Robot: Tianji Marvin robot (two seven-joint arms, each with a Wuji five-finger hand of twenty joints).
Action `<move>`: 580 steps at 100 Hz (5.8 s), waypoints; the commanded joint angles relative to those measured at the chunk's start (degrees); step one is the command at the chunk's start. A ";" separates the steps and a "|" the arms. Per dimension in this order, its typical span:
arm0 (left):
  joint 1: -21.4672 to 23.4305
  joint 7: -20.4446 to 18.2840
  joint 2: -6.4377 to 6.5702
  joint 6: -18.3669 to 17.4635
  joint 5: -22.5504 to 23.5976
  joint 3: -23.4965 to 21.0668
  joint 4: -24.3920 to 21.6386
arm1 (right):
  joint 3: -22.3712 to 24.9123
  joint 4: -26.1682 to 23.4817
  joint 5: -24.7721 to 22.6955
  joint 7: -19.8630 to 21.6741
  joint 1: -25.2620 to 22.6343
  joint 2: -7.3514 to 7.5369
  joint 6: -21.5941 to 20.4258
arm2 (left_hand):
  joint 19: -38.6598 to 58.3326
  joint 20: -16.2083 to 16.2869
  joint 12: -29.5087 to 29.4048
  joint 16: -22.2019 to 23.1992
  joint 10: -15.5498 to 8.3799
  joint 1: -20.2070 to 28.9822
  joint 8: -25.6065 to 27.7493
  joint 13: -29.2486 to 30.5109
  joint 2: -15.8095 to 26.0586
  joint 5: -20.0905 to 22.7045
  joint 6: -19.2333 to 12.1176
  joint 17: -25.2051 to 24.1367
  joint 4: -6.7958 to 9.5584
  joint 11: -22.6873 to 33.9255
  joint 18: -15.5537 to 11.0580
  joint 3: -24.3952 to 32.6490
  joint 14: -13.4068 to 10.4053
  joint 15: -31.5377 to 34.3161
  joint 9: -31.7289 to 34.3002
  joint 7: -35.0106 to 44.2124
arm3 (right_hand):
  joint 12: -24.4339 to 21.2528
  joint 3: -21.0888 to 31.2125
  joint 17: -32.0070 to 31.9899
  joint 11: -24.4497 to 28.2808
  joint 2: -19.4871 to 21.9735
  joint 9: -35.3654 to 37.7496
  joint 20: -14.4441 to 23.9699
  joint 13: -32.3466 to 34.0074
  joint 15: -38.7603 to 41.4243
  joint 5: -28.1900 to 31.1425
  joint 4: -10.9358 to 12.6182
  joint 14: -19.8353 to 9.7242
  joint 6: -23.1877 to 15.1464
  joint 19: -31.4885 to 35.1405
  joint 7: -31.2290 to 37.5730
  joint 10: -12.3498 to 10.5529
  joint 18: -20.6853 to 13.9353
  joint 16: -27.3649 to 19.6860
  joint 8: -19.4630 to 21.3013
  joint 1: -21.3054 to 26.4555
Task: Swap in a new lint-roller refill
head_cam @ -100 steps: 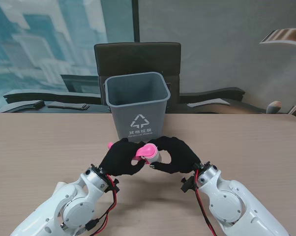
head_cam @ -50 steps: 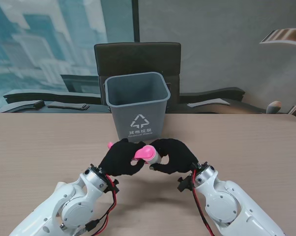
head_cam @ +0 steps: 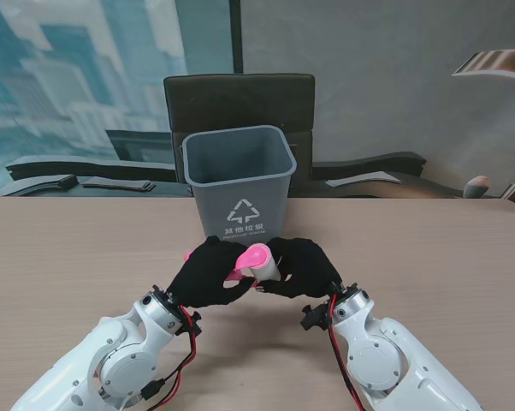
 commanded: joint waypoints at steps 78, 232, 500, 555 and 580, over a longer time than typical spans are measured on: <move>-2.82 5.67 -0.35 5.91 4.88 4.82 2.37 | -2.68 -3.59 9.25 0.48 -2.02 -2.19 2.60 | 9.32 -2.13 13.05 -2.65 -3.30 10.03 10.00 14.11 -14.26 -2.76 -11.12 11.55 -9.52 -3.28 -2.34 13.50 -1.64 7.26 17.32 17.81 | 6.04 13.07 3.08 8.86 9.29 6.67 0.01 2.70 6.12 7.73 2.53 -5.28 -8.88 1.33 12.48 -1.86 -0.54 2.76 4.76 12.33; -9.42 9.74 1.66 -3.14 13.36 7.66 9.20 | -1.22 -11.30 34.93 12.76 -7.10 -1.47 11.69 | 14.10 -4.42 26.03 9.59 -4.36 12.26 10.23 19.60 -12.84 -0.63 -12.09 14.86 2.97 1.82 -3.15 20.31 -2.75 20.21 18.08 21.19 | 8.54 17.85 7.95 6.77 7.04 6.03 3.88 3.14 21.09 8.29 -2.15 -8.57 -5.64 1.92 12.31 2.01 -1.81 10.81 3.63 13.34; -2.77 11.35 1.93 -6.05 14.86 -1.28 5.55 | 0.72 3.13 1.30 6.59 21.95 -0.82 13.86 | 12.96 -1.75 5.46 2.89 -3.24 16.12 -9.67 19.16 5.30 8.35 -10.20 15.18 -17.41 11.31 -2.10 -11.04 -2.32 18.92 17.52 11.99 | 1.27 -10.23 -17.21 2.54 29.13 -3.55 1.16 -11.92 -2.87 -0.13 3.66 -6.52 -16.58 -6.58 6.56 -10.16 -0.93 2.70 6.22 9.25; -2.39 10.71 1.87 -5.93 14.43 -1.60 5.37 | -9.58 21.89 6.54 7.44 37.60 -3.52 13.64 | 13.22 -1.79 5.68 2.73 -2.96 16.69 -8.32 19.32 5.21 7.65 -9.22 15.39 -16.91 12.21 -1.80 -11.25 -2.42 19.13 17.55 13.28 | -3.47 -14.06 -24.28 -1.23 32.67 -11.69 -0.11 -25.36 -12.61 -6.66 4.85 -6.87 -16.77 -10.23 2.79 -12.92 -2.67 -2.66 3.18 8.46; -2.18 10.62 1.90 -5.79 14.48 -1.82 5.20 | -12.11 26.31 9.11 9.38 40.22 -4.16 13.08 | 13.32 -1.81 5.97 2.73 -2.99 16.75 -8.01 19.37 5.17 7.42 -9.15 15.38 -16.87 12.50 -1.85 -11.28 -2.46 19.30 17.47 13.44 | -7.13 -13.93 -29.67 -3.56 31.04 -21.43 -2.51 -33.32 -18.56 -10.46 7.30 -6.13 -11.63 -14.04 -11.01 -10.39 -2.94 -8.60 6.93 1.56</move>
